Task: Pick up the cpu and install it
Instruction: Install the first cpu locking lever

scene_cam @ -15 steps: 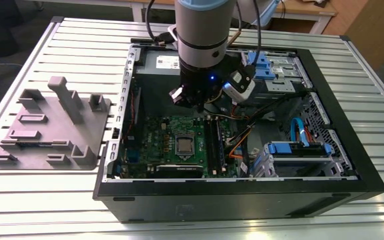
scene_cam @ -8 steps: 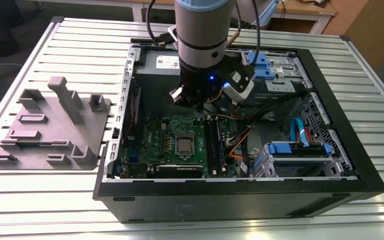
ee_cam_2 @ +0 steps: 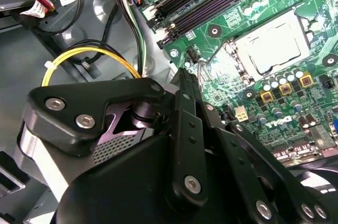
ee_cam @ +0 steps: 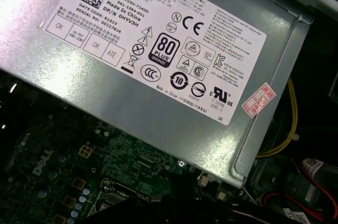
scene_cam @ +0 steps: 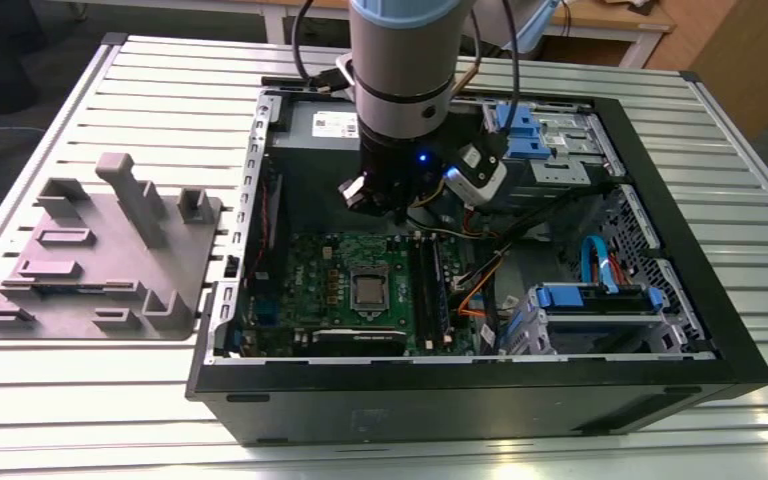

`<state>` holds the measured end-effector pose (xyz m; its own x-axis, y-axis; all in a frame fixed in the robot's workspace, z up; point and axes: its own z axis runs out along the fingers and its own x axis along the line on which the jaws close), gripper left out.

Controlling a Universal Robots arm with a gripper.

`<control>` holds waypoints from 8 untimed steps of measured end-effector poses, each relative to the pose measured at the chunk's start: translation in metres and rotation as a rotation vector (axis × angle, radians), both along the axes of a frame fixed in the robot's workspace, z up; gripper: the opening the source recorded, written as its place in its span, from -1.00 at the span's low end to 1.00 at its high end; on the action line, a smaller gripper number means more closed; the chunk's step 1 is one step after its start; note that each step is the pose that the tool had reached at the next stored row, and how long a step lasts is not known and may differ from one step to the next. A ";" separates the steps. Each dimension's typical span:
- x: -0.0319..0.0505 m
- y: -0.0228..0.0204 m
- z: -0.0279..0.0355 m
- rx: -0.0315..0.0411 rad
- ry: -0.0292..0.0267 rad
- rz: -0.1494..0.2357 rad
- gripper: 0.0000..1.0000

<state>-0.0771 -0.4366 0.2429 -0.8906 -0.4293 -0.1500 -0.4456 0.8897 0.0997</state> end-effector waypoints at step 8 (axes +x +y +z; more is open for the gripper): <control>0.0001 -0.0117 -0.0005 -0.0037 -0.0001 0.000 -0.79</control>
<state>-0.0770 -0.4484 0.2424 -0.8906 -0.4298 -0.1485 -0.4456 0.8900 0.0963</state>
